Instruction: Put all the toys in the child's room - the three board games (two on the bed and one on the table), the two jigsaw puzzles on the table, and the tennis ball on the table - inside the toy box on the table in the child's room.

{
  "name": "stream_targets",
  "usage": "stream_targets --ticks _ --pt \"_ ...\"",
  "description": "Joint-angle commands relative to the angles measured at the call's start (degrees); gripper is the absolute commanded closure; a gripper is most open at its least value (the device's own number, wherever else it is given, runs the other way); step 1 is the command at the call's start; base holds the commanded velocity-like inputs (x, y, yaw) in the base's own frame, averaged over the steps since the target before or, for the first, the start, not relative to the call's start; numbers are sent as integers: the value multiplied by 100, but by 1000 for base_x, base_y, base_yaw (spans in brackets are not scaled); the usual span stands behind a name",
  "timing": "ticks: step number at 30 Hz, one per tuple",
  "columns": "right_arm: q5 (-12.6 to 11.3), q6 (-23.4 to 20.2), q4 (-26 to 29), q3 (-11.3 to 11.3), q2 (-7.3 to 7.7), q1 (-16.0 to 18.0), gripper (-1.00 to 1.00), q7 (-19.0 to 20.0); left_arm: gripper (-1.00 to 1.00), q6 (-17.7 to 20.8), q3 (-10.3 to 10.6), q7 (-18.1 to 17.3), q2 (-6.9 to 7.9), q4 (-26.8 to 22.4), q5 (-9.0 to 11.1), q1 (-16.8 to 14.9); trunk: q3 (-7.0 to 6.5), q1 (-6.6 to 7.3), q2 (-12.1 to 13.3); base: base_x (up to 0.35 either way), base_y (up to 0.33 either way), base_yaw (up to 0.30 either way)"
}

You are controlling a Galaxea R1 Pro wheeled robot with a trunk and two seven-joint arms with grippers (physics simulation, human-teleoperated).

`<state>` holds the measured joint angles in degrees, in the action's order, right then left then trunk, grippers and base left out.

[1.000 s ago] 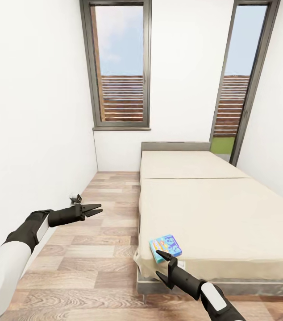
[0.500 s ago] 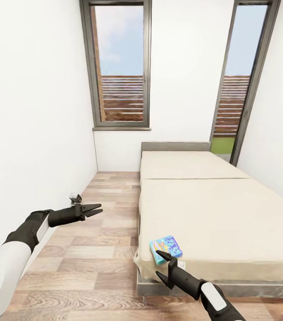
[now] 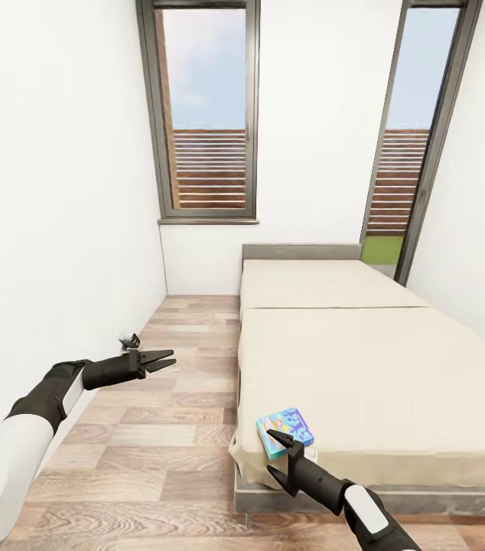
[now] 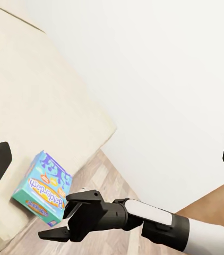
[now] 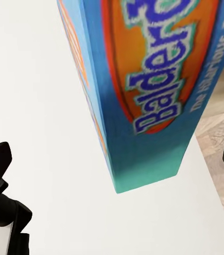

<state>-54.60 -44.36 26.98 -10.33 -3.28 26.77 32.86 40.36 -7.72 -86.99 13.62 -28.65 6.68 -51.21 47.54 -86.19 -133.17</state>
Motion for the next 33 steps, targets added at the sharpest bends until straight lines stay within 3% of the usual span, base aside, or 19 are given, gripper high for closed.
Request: stream_targets --ticks 1,33 --pt "10 -37 0 -39 -6 4 -100 3 -100 60 -1 -20 1 0 0 -3 6 1 -3 2 0 0" --pt "17 -37 1 -39 -6 4 -100 1 -100 59 -1 -20 1 0 0 -3 6 1 -3 7 0 0"
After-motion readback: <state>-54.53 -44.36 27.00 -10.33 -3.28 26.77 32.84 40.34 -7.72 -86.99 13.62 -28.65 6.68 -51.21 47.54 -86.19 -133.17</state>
